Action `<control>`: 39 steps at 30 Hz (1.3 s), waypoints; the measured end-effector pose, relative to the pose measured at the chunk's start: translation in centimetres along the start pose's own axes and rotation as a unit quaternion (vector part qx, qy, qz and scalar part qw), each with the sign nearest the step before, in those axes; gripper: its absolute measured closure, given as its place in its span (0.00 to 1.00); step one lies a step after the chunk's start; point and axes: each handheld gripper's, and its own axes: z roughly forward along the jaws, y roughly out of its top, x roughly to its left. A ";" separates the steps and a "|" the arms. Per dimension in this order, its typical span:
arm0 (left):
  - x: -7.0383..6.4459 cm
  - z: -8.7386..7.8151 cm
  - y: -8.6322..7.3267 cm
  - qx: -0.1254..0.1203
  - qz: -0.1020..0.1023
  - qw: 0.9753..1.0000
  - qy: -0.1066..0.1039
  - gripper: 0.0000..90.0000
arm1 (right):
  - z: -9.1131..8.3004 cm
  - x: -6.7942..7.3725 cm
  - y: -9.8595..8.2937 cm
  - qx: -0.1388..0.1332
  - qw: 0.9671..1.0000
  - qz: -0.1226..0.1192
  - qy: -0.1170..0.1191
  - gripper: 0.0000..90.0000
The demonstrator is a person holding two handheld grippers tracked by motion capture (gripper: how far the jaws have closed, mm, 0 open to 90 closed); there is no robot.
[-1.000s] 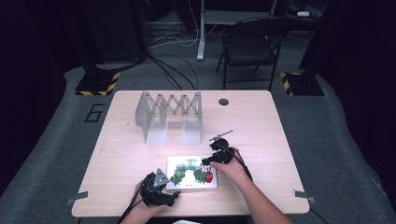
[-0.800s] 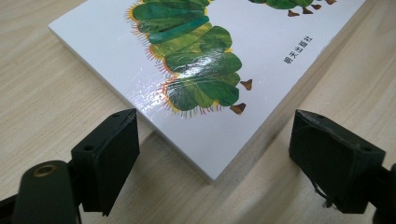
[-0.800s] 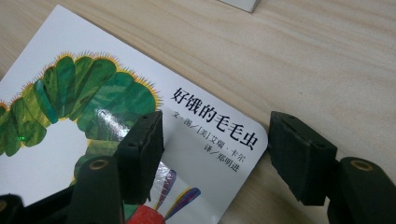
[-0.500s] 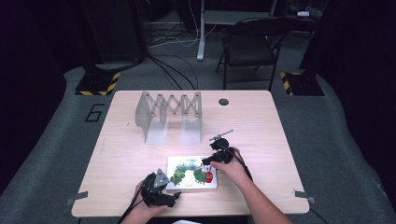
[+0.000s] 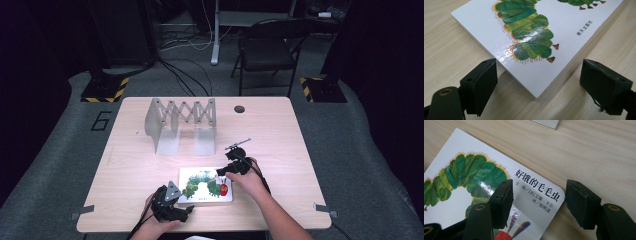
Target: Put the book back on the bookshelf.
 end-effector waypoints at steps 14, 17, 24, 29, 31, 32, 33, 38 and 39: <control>-0.3 0.1 0.0 -0.004 -0.001 1.000 0.007 0.16 | 0.2 0.3 -0.1 0.012 1.000 0.011 -0.009 0.42; -0.3 0.1 0.0 -0.005 -0.002 1.000 0.008 0.16 | 0.1 0.4 -0.1 0.013 1.000 0.007 -0.013 0.42; -0.4 0.2 -0.1 -0.012 -0.003 1.000 0.008 0.15 | -0.2 0.7 -0.1 0.011 1.000 0.009 -0.016 0.43; -0.4 0.2 -0.1 -0.012 -0.007 1.000 0.006 0.14 | -0.4 0.7 0.0 0.009 1.000 0.004 -0.018 0.43; -0.4 0.2 -0.1 -0.012 -0.007 1.000 0.006 0.14 | -0.5 0.8 0.0 0.006 1.000 0.002 -0.021 0.43; -0.4 0.2 -0.1 -0.013 -0.007 1.000 0.006 0.14 | -0.5 0.8 0.0 0.006 1.000 0.002 -0.021 0.43; -0.4 0.2 -0.1 -0.013 -0.007 1.000 0.006 0.14 | -0.5 0.9 0.0 0.008 1.000 0.001 -0.020 0.43; -0.5 0.2 -0.1 -0.011 -0.009 1.000 0.009 0.13 | -0.6 0.9 0.1 0.008 1.000 -0.004 -0.021 0.43; -0.5 0.2 -0.1 -0.011 -0.009 1.000 0.009 0.13 | -0.7 0.9 0.1 0.006 1.000 -0.003 -0.020 0.43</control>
